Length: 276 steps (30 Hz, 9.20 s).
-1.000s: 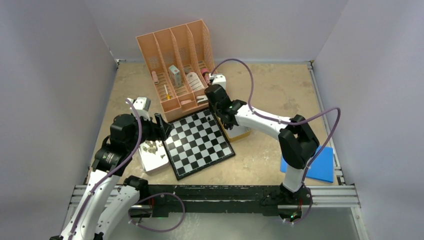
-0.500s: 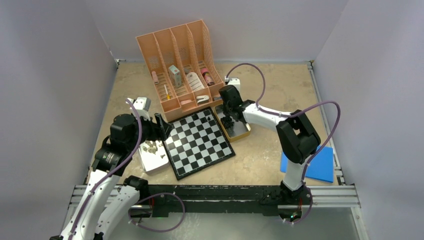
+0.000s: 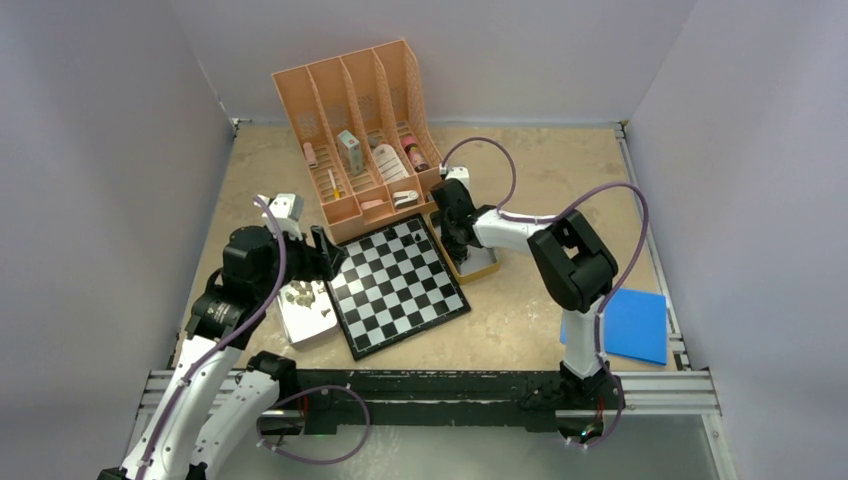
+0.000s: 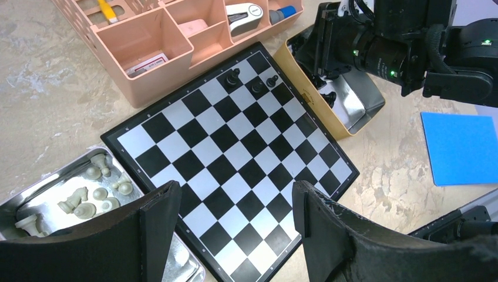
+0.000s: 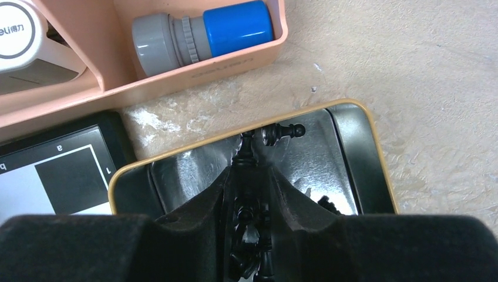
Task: Set up the chess pieces on the board
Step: Pick up the chess piece from the storage box, then place the chess piece on the chessboard, then pick up the chess piece from the storage box.
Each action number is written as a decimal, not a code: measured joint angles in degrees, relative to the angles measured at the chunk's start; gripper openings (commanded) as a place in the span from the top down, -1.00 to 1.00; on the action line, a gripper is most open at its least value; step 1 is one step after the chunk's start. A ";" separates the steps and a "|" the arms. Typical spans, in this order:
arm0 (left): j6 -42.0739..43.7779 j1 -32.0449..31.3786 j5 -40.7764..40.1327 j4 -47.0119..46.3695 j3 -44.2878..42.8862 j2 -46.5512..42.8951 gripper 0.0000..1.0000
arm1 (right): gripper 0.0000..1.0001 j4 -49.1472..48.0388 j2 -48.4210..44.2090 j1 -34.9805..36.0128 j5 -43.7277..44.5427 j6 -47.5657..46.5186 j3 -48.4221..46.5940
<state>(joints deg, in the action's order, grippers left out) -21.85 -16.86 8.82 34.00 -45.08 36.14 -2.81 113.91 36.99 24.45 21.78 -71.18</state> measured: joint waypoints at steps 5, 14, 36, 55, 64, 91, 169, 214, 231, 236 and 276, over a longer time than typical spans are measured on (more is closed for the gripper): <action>0.00 -0.02 0.24 0.00 0.00 0.28 -0.38 | 0.44 -0.61 0.39 0.00 -0.15 -0.24 -0.17; 0.00 -0.02 0.44 0.00 0.00 0.35 -0.38 | 0.51 -0.48 0.35 0.00 0.15 -0.22 -0.17; 0.00 0.00 0.55 0.00 0.00 0.39 -0.38 | 0.52 2.12 -2.25 0.00 -0.02 -0.20 -0.20; 0.00 -0.02 0.48 0.00 0.00 0.39 -0.38 | 0.52 2.51 -2.19 0.00 -1.49 -0.17 -0.20; 0.00 -0.02 0.48 0.00 0.00 0.37 -0.38 | 0.56 2.56 -2.14 0.00 -1.51 -0.17 -0.20; -0.02 -0.02 -0.07 0.02 0.00 -0.11 -0.38 | 0.79 6.05 -2.45 1.01 -1.36 0.28 -1.07; 0.17 -0.02 0.98 -0.39 0.00 -6.75 -0.39 | 0.68 12.26 5.92 16.63 0.07 5.33 -16.87; 0.17 0.00 0.96 -0.39 0.00 -6.75 -0.39 | 0.59 12.81 8.83 16.63 1.60 4.79 -19.10; 0.17 -0.02 0.96 -0.39 0.00 -6.78 -0.39 | 0.46 14.19 6.73 16.61 1.88 4.28 -19.45; 0.17 -0.02 0.96 -0.39 0.00 -6.78 -0.39 | 0.46 14.73 1.29 16.48 3.21 3.87 -19.32; 0.17 0.00 0.98 -0.39 0.00 -6.34 -0.39 | 0.41 8.50 -6.60 1.20 0.83 5.25 3.72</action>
<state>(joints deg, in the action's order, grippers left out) -21.67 -16.86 9.80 33.61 -45.08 29.80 5.69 107.31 38.20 25.28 27.03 -67.46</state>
